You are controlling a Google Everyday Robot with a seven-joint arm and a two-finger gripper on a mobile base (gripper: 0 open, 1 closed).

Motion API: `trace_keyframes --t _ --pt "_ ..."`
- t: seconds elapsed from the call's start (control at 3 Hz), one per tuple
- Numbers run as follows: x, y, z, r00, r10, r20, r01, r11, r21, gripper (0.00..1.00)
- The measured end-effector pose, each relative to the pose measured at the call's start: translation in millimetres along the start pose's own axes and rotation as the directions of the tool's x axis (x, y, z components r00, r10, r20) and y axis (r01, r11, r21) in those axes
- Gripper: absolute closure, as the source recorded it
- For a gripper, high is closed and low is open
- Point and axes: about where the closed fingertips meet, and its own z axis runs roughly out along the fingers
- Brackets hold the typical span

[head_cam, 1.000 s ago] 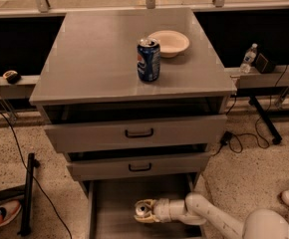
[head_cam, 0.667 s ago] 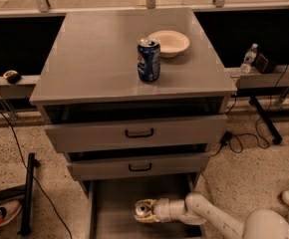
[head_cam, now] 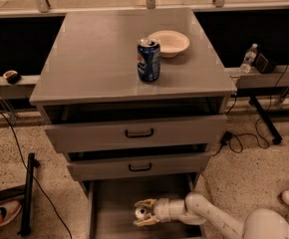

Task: Place redbull can into bottom drawer

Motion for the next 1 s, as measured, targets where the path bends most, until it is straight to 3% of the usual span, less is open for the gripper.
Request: trace_keyframes --t 0.33,1.0 --pt "0.0 0.0 0.0 1.000 0.000 0.000 0.000 1.0000 0.000 0.00" --pt "-10.7 0.9 -11.6 1.000 -0.005 0.002 0.005 0.9998 0.020 0.00"
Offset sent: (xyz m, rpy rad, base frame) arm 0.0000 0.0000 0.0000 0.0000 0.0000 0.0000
